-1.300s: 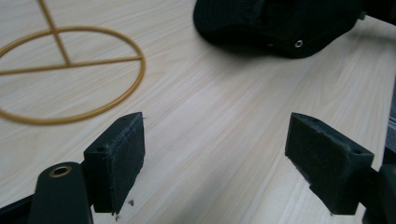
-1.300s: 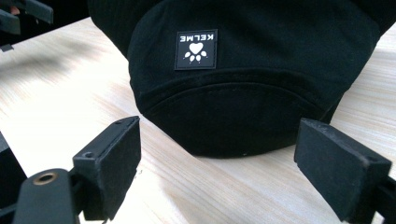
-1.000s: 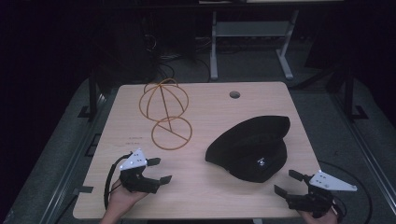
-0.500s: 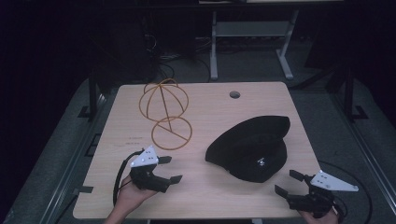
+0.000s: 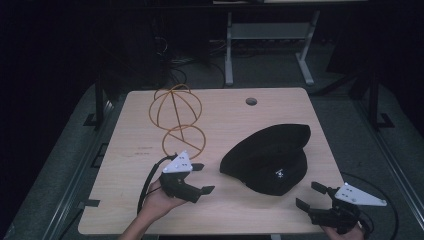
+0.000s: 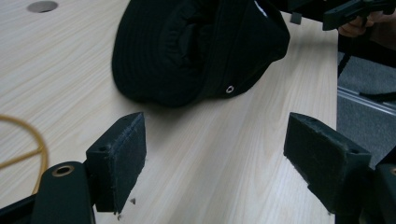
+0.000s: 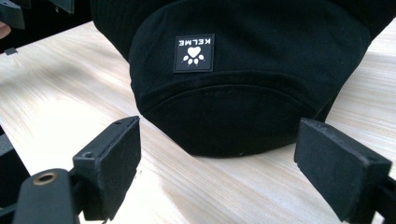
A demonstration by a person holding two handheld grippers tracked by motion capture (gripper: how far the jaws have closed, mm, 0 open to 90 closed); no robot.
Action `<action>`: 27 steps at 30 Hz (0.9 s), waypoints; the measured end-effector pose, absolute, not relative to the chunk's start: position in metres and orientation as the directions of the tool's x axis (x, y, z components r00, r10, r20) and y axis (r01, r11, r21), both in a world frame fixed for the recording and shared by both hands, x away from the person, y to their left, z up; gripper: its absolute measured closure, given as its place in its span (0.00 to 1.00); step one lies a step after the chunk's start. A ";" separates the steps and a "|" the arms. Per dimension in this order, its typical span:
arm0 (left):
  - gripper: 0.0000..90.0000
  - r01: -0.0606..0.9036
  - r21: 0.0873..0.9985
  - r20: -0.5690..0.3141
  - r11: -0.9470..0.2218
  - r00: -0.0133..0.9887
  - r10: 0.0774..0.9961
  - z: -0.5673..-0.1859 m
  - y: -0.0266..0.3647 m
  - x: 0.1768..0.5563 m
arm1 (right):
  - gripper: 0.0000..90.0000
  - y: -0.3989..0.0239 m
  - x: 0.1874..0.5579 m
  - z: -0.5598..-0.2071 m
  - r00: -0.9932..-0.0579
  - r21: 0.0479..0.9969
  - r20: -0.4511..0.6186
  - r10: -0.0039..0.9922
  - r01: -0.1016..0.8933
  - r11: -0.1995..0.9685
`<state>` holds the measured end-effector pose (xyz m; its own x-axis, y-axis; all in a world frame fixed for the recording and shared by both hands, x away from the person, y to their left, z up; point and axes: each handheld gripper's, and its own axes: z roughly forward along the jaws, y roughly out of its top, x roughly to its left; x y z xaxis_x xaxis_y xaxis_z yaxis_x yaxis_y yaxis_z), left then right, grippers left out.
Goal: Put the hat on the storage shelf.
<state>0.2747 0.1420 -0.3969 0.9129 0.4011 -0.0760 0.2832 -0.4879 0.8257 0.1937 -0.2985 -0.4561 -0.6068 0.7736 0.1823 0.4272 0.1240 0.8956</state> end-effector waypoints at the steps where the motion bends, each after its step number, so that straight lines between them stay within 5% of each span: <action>1: 0.23 0.276 0.824 -0.070 -0.495 0.916 0.394 -0.396 0.138 0.276 | 0.16 -0.299 0.194 -0.457 -0.608 0.895 0.181 0.773 0.427 0.126; 14: 0.29 0.264 0.813 -0.073 -0.519 0.931 0.359 -0.394 0.104 0.292 | 0.16 -0.300 0.192 -0.457 -0.612 0.892 0.182 0.769 0.433 0.133; 27: 0.54 0.243 0.787 -0.077 -0.567 0.951 0.300 -0.398 0.077 0.310 | 0.16 -0.304 0.193 -0.458 -0.611 0.893 0.185 0.769 0.432 0.128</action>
<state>0.3099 0.0772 -0.3975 0.9506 0.3005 -0.0773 0.2432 -0.5667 0.7872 0.1925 -0.3037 -0.4576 -0.6112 0.7695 0.1853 0.4320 0.1282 0.8927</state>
